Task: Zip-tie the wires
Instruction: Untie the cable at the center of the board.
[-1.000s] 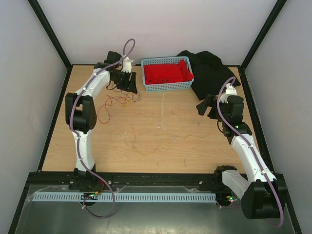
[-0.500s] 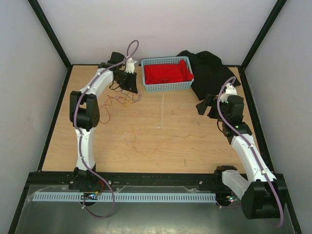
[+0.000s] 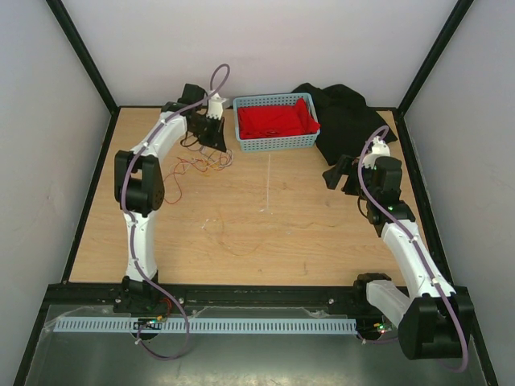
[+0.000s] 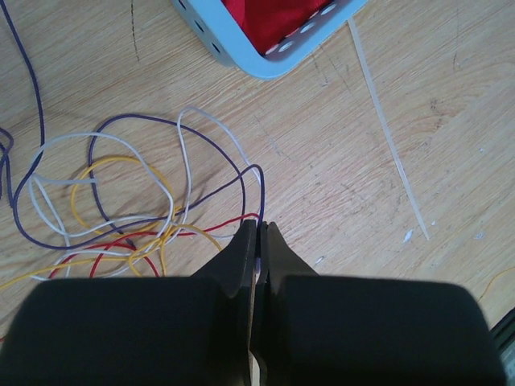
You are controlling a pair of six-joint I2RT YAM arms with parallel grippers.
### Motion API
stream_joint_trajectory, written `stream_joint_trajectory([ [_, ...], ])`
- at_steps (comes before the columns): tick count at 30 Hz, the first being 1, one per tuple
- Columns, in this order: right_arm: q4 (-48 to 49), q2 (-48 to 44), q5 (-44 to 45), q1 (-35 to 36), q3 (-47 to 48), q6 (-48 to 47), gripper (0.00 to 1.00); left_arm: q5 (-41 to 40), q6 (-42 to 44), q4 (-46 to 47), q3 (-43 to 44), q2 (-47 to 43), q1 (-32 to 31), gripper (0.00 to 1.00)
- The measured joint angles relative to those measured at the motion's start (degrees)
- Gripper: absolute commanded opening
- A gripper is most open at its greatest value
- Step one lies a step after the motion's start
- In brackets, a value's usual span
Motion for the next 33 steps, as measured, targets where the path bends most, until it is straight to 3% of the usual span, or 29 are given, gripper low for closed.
stream_joint_trajectory([
  [9, 3.2, 0.6, -3.8, 0.0, 0.0, 3.4, 0.99, 1.7, -3.8, -1.3, 4.1, -10.6, 6.5, 0.0],
  [16, 8.3, 2.3, -7.9, 0.6, 0.0, 8.3, 1.0, 4.3, -10.3, 1.0, 20.5, -22.1, 14.4, 0.0],
  [22, 9.9, 3.9, -8.4, 3.0, 1.0, 9.8, 1.0, 6.0, -18.1, 5.7, 35.4, -21.7, 18.1, 0.0],
  [25, 11.0, 4.2, -8.8, 4.2, 1.4, 10.4, 1.0, 8.1, -23.2, 10.3, 35.7, -21.6, 19.8, 0.0],
  [30, 14.4, 4.6, -10.1, 5.5, 1.5, 12.0, 1.0, 11.3, -37.4, 26.9, 25.9, -22.4, 23.7, 0.0],
  [33, 16.0, 4.8, -10.6, 6.1, 2.0, 12.7, 0.99, 11.4, -42.8, 31.4, 26.2, -20.4, 25.0, 0.0],
])
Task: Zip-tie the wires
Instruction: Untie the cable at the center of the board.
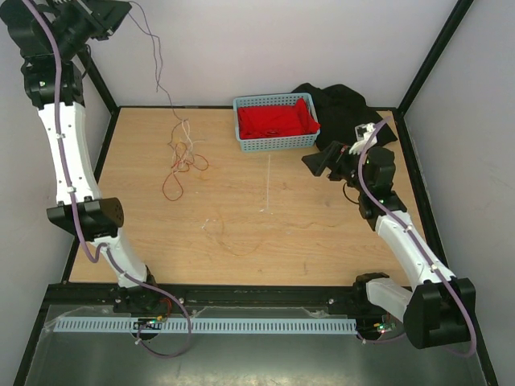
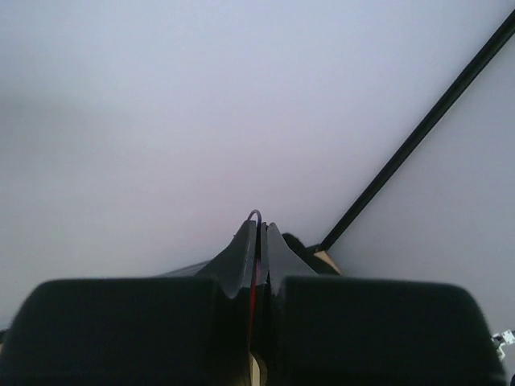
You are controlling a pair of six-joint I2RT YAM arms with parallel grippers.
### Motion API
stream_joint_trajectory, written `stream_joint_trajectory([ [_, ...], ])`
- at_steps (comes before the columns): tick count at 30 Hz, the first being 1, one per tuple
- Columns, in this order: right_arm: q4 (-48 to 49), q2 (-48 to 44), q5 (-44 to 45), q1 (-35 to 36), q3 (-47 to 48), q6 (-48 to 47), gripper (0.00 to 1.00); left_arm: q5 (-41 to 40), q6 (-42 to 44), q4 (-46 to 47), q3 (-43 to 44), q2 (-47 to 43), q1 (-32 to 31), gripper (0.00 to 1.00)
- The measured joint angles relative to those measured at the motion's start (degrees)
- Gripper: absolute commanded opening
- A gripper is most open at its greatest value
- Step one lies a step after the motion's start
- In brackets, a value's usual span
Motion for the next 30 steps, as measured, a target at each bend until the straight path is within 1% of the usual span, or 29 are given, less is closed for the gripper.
stream_joint_trajectory([
  [4, 2.1, 0.0, -0.6, 0.4, 1.5, 0.9, 1.0, -0.7, -4.2, 4.2, 2.0, 0.5, 0.5, 0.0],
  [8, 4.3, 0.0, -1.0, 0.7, 2.2, 1.5, 0.99, -1.9, -8.2, 10.7, 3.3, -0.5, 0.9, 0.0],
  [18, 6.6, 0.4, -1.3, 2.4, 3.3, 2.9, 1.0, -7.6, -14.1, 22.1, 4.8, -3.6, 2.5, 0.0],
  [21, 8.6, 1.9, -1.2, 5.1, 5.5, 2.5, 1.0, -8.9, -17.6, 25.8, 4.8, -3.7, 2.6, 0.0],
  [26, 12.5, 5.7, 0.6, 12.0, 11.5, -1.6, 0.99, -10.8, -22.9, 29.7, 4.8, -3.7, 2.6, 0.0],
  [30, 17.2, 11.3, 2.2, 17.5, 16.6, -5.7, 0.99, -12.0, -25.8, 31.6, 4.8, -3.7, 2.8, 0.0],
])
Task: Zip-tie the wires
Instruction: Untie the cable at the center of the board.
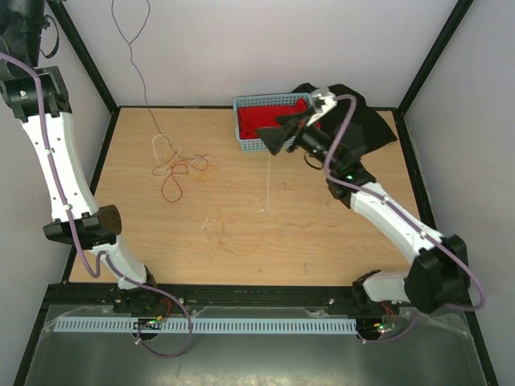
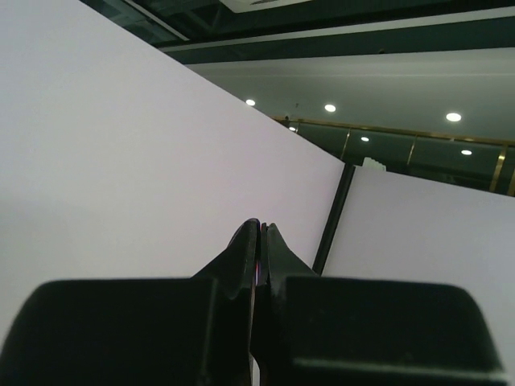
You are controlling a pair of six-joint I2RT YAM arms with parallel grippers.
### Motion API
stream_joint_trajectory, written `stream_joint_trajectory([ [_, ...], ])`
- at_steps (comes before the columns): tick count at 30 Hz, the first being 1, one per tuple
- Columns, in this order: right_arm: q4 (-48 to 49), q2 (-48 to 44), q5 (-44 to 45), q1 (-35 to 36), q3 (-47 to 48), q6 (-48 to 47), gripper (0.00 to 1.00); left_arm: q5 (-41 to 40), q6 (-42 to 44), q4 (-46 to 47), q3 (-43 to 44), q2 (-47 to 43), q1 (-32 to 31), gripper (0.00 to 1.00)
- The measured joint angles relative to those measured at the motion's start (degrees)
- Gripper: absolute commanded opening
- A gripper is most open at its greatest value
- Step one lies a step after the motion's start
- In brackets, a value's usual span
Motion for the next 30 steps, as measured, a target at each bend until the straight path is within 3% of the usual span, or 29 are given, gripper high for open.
stream_joint_trajectory([
  [11, 5.2, 30.1, 2.5, 16.6, 24.6, -13.4, 0.99, -0.7, -5.1, 2.4, -3.0, -1.7, 0.2, 0.0],
  [26, -5.6, 64.9, 4.0, 21.8, 71.6, -15.2, 0.99, -0.4, -9.0, 4.4, -4.1, -1.6, 0.2, 0.0],
  [28, -6.4, 68.0, 4.0, 22.0, 76.6, -14.4, 0.91, -0.4, -9.3, 4.8, -4.1, -1.6, 0.2, 0.0],
  [30, -7.0, 69.9, 4.0, 22.1, 79.1, -13.7, 0.71, -0.4, -9.6, 5.2, -4.1, -1.6, 0.2, 0.0],
])
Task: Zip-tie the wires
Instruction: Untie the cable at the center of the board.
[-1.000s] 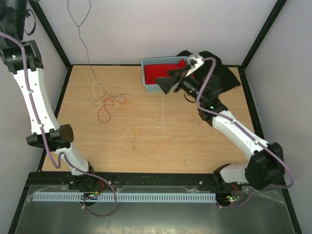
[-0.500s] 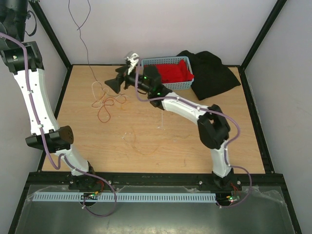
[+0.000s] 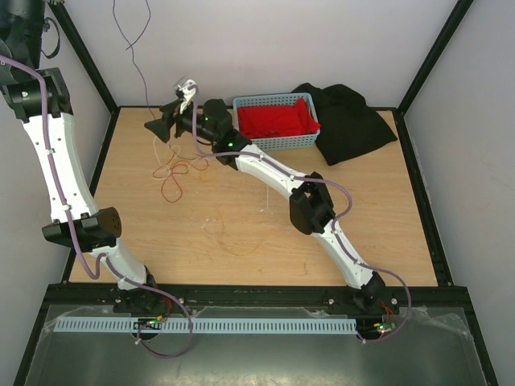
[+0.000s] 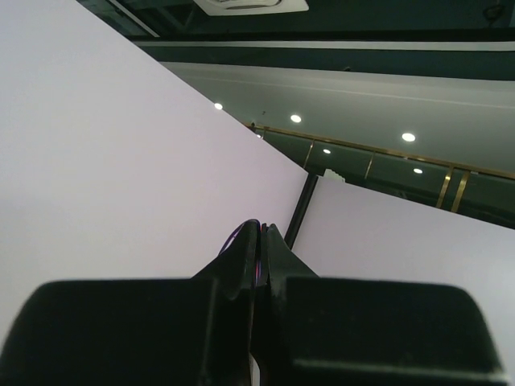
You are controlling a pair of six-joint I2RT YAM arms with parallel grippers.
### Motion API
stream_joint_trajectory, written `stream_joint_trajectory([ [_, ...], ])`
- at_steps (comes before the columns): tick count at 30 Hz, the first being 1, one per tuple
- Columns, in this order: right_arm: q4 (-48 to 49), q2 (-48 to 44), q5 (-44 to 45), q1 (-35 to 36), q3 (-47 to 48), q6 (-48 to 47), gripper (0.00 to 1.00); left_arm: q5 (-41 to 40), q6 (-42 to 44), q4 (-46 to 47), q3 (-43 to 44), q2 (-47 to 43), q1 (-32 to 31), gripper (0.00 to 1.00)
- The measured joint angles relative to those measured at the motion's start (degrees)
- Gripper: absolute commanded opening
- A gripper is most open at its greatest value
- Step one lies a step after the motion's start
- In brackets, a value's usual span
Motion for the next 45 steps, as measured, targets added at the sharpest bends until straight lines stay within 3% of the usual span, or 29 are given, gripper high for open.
stream_joint_trajectory([
  [5, -1.3, 1.6, -0.1, 0.0, 0.6, 0.7, 0.14, 0.0, -0.3, 0.3, 0.0, 0.0, 0.1, 0.0],
  [7, -1.6, 1.6, 0.3, 0.0, 0.6, 0.4, 0.01, 0.2, -0.3, 0.3, 0.0, 0.0, 0.4, 0.0],
  [13, -0.9, 1.3, 4.1, -0.1, 4.8, -2.5, 0.0, 2.8, -0.7, 2.6, -8.1, -2.3, 2.1, 0.0],
  [20, 1.1, -5.8, 7.8, -1.8, 6.0, -5.0, 0.0, 2.7, -2.4, 10.0, -43.4, -15.2, 5.8, 0.0],
  [26, 2.2, -14.3, 7.3, -5.1, 6.1, -5.5, 0.0, 1.9, -5.2, 16.4, -63.1, -19.3, 9.2, 0.01],
  [36, 1.1, -13.9, 2.3, -6.0, 6.2, -2.7, 0.0, 6.8, -6.2, 23.6, -76.8, -20.1, 7.8, 0.1],
  [45, -1.7, -12.4, 1.4, -5.8, 6.1, -1.7, 0.0, 9.0, -6.2, 25.4, -82.1, -19.6, 7.7, 0.11],
])
